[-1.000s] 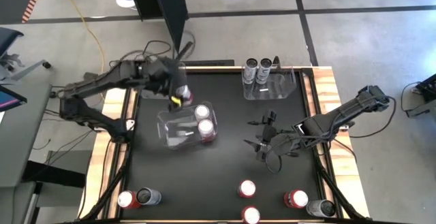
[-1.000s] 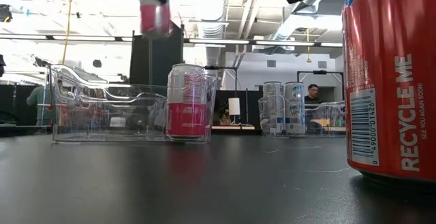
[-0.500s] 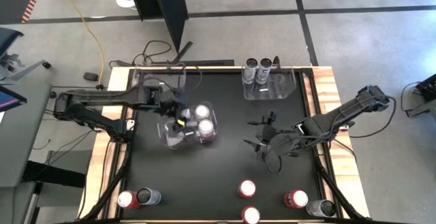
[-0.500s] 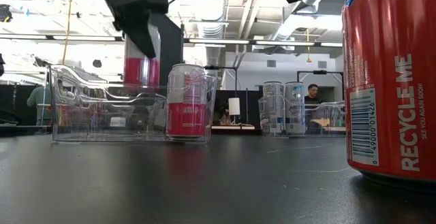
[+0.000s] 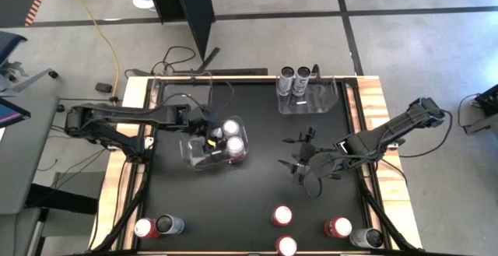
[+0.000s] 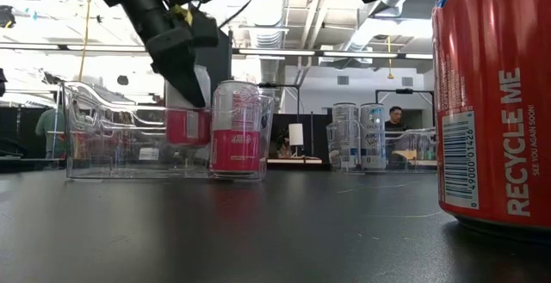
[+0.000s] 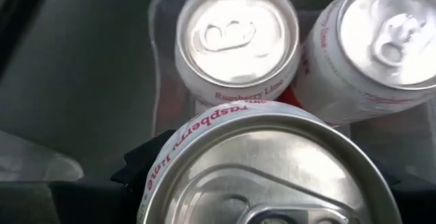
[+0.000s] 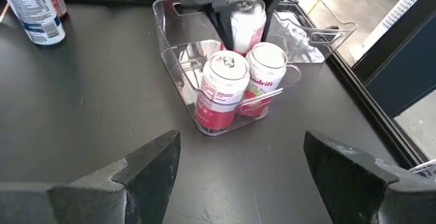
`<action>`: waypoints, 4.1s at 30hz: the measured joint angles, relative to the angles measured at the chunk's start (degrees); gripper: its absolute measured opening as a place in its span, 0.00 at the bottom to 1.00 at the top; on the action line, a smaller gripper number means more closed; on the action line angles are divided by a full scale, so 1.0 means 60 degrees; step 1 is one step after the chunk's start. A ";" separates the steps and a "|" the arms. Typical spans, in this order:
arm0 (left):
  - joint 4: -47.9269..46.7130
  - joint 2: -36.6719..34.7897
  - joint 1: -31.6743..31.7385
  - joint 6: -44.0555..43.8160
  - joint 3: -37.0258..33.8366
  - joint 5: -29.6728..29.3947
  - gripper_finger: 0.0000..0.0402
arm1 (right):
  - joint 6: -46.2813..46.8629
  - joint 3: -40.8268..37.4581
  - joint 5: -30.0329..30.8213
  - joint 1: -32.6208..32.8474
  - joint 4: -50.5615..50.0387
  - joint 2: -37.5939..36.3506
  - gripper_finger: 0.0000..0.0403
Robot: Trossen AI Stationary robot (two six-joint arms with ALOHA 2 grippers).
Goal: Sort soda cans
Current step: Put the top pink-white soda can into the bottom transparent bin, then put the pink-white soda can into the bottom transparent bin
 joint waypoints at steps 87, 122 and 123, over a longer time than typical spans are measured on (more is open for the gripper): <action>0.0198 -0.4716 0.0140 0.0371 -0.0075 0.0097 0.89 | -0.0022 0.0000 -0.0007 -0.0001 -0.0014 0.0000 0.81; 0.1821 -0.2197 -0.2908 0.0845 -0.0075 -0.1430 0.83 | 1.4556 0.0855 -0.3003 -0.0221 -1.0465 0.0086 0.81; 0.1787 -0.2189 -0.2908 0.0837 -0.0075 -0.1432 0.83 | 1.4905 0.0738 -0.3202 -0.0152 -1.0435 0.0123 0.81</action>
